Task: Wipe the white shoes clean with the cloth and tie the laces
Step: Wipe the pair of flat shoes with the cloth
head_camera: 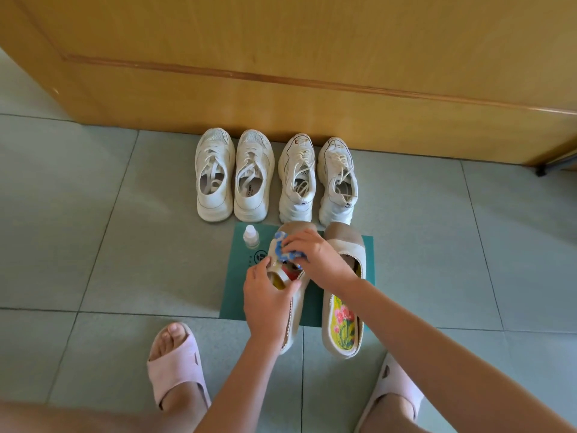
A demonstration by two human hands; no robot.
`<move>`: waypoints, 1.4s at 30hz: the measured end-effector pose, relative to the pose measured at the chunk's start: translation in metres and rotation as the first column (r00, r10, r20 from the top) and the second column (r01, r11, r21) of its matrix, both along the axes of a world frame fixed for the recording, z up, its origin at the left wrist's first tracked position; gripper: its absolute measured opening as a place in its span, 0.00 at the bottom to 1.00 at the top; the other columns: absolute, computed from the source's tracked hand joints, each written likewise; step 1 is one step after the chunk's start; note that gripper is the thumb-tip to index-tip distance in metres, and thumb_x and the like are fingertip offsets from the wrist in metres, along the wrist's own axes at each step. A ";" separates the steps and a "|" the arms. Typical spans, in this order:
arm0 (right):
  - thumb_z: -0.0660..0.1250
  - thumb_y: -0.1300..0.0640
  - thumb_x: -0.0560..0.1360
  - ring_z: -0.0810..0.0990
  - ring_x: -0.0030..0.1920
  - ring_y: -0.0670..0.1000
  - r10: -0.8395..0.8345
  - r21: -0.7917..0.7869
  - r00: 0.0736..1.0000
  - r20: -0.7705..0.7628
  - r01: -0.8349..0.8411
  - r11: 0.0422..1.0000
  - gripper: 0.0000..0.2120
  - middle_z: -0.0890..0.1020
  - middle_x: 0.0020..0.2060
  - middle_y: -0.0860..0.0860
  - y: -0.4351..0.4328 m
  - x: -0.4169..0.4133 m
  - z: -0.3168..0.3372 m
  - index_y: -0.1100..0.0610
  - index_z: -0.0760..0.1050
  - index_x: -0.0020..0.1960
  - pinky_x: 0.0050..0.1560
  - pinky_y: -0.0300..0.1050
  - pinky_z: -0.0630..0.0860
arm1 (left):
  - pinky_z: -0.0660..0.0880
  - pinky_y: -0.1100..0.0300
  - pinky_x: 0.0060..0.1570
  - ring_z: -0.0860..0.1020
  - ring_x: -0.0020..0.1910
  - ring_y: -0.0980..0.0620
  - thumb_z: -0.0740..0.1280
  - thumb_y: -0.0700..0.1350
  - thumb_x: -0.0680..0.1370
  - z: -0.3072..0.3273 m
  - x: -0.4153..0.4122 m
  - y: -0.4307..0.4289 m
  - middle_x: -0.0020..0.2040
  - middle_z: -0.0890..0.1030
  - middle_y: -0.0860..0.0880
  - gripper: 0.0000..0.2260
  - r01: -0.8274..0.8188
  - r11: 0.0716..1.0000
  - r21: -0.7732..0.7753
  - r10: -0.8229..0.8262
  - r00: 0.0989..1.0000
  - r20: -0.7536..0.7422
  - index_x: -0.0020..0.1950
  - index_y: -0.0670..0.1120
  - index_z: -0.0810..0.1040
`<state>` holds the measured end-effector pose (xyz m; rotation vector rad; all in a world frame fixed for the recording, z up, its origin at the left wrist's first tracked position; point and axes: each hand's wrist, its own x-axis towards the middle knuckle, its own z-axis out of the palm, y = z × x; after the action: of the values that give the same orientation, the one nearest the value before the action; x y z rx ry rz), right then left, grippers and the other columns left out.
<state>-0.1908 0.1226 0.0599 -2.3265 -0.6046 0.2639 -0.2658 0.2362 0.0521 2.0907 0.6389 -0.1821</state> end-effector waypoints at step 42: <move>0.70 0.61 0.72 0.73 0.55 0.57 -0.384 -0.123 0.924 0.001 0.381 0.916 0.10 0.80 0.52 0.57 0.003 0.022 -0.003 0.65 0.81 0.52 0.53 0.43 0.70 | 0.71 0.60 0.55 0.71 0.61 0.52 0.74 0.53 0.69 -0.001 0.001 0.001 0.62 0.72 0.51 0.32 0.051 0.998 0.041 -0.051 0.999 -0.014 0.70 0.49 0.67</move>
<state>-0.1689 0.1254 0.0571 -2.4950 -0.1134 0.1458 -0.2649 0.2368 0.0509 2.1485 0.6022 -0.2127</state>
